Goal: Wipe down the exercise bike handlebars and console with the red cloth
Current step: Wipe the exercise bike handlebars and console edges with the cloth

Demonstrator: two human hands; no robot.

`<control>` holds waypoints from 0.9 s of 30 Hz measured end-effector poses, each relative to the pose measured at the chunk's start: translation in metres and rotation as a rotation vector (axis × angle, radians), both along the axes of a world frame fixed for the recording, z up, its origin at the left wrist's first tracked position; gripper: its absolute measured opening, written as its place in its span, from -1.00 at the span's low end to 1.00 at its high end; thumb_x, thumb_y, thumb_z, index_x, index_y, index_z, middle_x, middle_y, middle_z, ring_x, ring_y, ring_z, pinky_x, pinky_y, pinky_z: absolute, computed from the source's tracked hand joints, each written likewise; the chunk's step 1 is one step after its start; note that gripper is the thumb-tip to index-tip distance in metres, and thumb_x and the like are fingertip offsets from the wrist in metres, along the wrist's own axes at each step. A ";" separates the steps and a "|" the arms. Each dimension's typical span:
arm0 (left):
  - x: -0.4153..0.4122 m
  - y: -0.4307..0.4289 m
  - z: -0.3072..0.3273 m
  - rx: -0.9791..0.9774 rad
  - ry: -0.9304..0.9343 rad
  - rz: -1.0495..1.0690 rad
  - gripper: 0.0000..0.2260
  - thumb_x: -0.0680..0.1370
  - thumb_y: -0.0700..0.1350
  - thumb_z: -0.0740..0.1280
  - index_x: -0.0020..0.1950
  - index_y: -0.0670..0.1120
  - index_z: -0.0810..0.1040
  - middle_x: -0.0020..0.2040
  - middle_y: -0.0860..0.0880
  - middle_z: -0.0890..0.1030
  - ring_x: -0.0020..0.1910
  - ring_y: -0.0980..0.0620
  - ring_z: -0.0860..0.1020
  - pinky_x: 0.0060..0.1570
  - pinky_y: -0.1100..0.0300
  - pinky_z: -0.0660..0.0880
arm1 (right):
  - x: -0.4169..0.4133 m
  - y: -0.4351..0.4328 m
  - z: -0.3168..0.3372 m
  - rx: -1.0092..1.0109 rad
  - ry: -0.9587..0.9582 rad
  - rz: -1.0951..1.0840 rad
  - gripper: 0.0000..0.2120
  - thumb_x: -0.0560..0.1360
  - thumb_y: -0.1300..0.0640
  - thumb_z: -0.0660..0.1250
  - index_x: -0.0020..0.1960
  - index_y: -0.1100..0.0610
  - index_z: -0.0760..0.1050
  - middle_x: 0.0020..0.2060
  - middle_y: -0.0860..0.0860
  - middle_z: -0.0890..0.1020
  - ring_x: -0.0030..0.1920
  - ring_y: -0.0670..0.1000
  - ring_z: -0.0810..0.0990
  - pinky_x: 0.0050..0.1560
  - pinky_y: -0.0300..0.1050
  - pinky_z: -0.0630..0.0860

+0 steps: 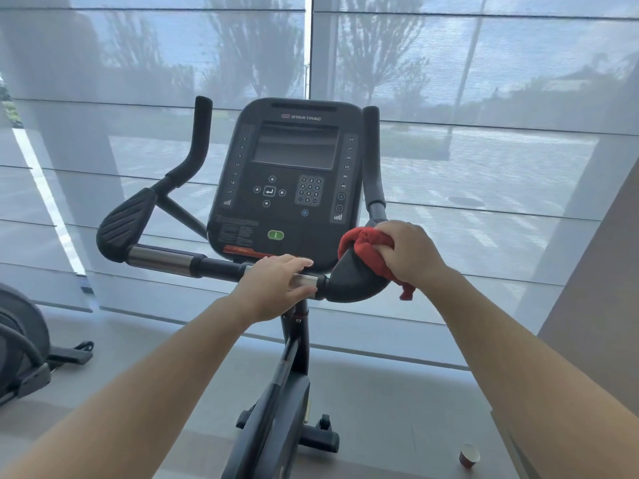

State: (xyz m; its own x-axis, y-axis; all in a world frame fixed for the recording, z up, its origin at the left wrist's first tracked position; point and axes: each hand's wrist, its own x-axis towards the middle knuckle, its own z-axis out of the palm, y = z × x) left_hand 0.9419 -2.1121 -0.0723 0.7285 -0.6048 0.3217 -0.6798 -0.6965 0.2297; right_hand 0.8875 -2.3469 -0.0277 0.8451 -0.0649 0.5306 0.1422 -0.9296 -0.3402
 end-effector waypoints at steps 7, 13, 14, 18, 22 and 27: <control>-0.002 0.001 -0.013 -0.050 -0.079 0.044 -0.56 0.44 0.25 0.13 0.21 0.07 0.49 0.08 0.11 0.58 0.10 0.03 0.48 0.16 0.08 0.35 | 0.001 -0.010 -0.012 -0.035 -0.032 0.107 -0.86 0.49 0.10 0.26 -0.21 0.10 0.52 -0.31 -0.03 0.57 -0.25 0.06 0.51 -0.24 -0.03 0.50; -0.007 -0.004 -0.001 -0.093 -0.002 0.054 -0.64 0.48 0.07 0.36 0.23 -0.02 0.51 0.13 0.05 0.58 0.14 0.03 0.48 0.20 0.11 0.37 | 0.013 -0.021 -0.001 -0.021 -0.050 0.196 -0.86 0.47 0.14 0.29 -0.25 0.00 0.53 -0.31 -0.10 0.56 -0.20 0.03 0.52 -0.19 -0.12 0.42; -0.009 -0.005 0.001 -0.118 0.022 0.058 -0.64 0.46 0.05 0.38 0.22 -0.02 0.51 0.13 0.05 0.58 0.14 0.04 0.48 0.21 0.09 0.38 | 0.020 -0.022 0.004 -0.005 -0.023 0.181 -0.83 0.46 0.15 0.28 -0.29 -0.02 0.50 -0.33 -0.09 0.54 -0.21 0.04 0.52 -0.22 -0.13 0.40; -0.014 -0.008 0.012 -0.200 0.107 0.114 -0.58 0.38 0.00 0.48 0.21 0.02 0.51 0.14 0.06 0.55 0.12 0.12 0.48 0.21 0.12 0.42 | 0.027 -0.015 0.002 -0.078 -0.009 0.186 -0.86 0.48 0.11 0.26 -0.07 0.07 0.60 -0.09 0.01 0.62 -0.03 0.10 0.54 -0.10 -0.08 0.46; -0.018 -0.013 0.023 -0.252 0.202 0.182 -0.51 0.32 -0.03 0.54 0.20 0.05 0.50 0.16 0.05 0.54 0.09 0.12 0.55 0.21 0.09 0.46 | 0.004 -0.016 -0.015 -0.151 -0.025 0.385 -0.86 0.47 0.09 0.30 -0.01 0.06 0.58 0.02 -0.03 0.63 0.05 0.07 0.51 0.03 0.00 0.46; -0.029 -0.018 0.025 -0.255 0.209 0.214 -0.55 0.37 -0.13 0.51 0.20 0.08 0.48 0.17 0.09 0.51 0.00 0.25 0.55 -0.05 0.52 0.39 | 0.016 -0.029 -0.006 -0.080 -0.020 0.450 -0.88 0.43 0.10 0.27 -0.18 0.10 0.57 -0.19 -0.01 0.64 -0.12 0.06 0.56 -0.14 -0.11 0.43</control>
State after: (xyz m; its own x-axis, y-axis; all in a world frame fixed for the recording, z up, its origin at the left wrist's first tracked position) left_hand 0.9133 -2.1305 -0.0470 0.8951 -0.3525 0.2730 -0.4458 -0.7201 0.5318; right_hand 0.9031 -2.3755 -0.0338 0.7692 0.3484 0.5356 0.5439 -0.7970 -0.2627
